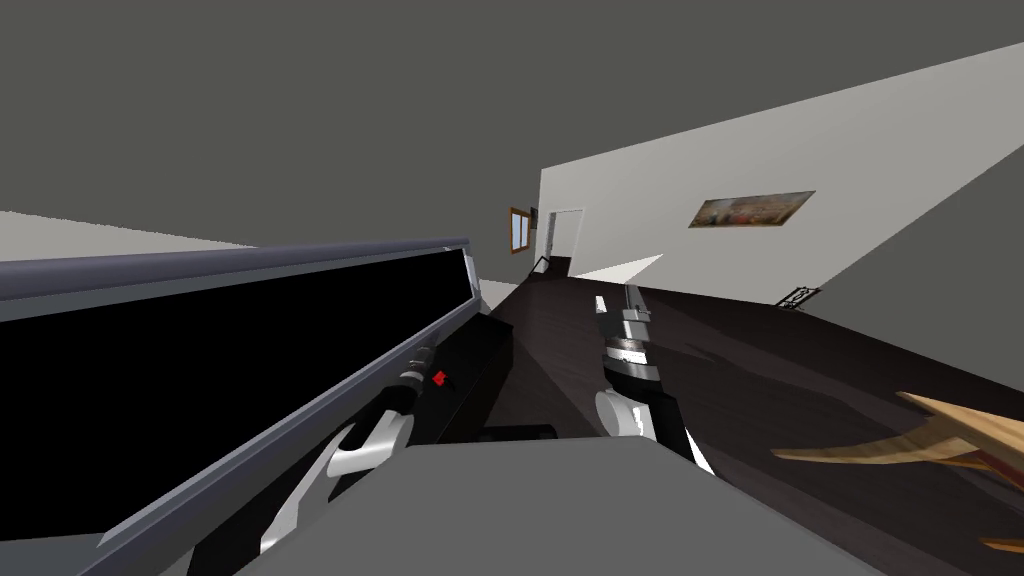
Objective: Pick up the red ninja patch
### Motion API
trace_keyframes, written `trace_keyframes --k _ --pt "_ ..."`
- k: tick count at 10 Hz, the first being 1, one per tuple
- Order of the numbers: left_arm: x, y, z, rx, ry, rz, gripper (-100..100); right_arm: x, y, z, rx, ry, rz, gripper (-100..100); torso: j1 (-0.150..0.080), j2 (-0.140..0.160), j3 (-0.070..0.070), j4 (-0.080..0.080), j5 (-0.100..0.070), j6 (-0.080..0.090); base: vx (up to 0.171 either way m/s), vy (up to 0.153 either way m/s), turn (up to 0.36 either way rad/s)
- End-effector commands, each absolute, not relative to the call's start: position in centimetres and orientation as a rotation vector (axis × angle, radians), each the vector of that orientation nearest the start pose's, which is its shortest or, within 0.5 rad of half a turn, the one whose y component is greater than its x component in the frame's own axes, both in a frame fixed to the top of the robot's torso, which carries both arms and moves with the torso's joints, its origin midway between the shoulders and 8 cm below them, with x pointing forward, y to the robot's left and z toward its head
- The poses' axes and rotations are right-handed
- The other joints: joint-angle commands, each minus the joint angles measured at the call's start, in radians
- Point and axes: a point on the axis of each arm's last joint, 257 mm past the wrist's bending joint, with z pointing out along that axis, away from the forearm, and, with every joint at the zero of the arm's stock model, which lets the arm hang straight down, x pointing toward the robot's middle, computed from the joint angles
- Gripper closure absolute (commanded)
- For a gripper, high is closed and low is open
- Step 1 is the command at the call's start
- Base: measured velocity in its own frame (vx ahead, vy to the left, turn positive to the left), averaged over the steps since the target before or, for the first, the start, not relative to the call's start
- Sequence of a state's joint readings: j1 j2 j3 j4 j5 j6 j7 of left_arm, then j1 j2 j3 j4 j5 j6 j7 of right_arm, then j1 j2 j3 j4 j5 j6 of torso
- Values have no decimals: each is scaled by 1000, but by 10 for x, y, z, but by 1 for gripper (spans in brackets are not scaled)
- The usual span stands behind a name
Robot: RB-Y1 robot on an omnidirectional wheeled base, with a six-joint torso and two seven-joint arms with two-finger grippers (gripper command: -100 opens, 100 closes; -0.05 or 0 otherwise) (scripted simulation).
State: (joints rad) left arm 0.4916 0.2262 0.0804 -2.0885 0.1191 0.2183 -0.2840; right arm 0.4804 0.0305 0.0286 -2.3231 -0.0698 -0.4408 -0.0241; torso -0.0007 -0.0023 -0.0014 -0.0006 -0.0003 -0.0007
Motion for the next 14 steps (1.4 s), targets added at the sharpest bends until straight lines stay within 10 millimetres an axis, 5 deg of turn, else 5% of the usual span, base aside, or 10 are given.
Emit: trace_keyframes --k 1,6,14 --pt "396 363 -248 -1112 1479 -674 -100 346 -279 39 733 535 1407 0 0 0 0 0 0 0 40 -5 -174" --pt "374 379 -306 -1241 1614 -572 -100 346 -279 39 733 535 1407 0 0 0 0 0 0 0 42 -1 -122" --pt "310 410 -398 -1460 1840 -386 -100 346 -279 39 733 535 1407 0 0 0 0 0 0 0 44 0 -109"
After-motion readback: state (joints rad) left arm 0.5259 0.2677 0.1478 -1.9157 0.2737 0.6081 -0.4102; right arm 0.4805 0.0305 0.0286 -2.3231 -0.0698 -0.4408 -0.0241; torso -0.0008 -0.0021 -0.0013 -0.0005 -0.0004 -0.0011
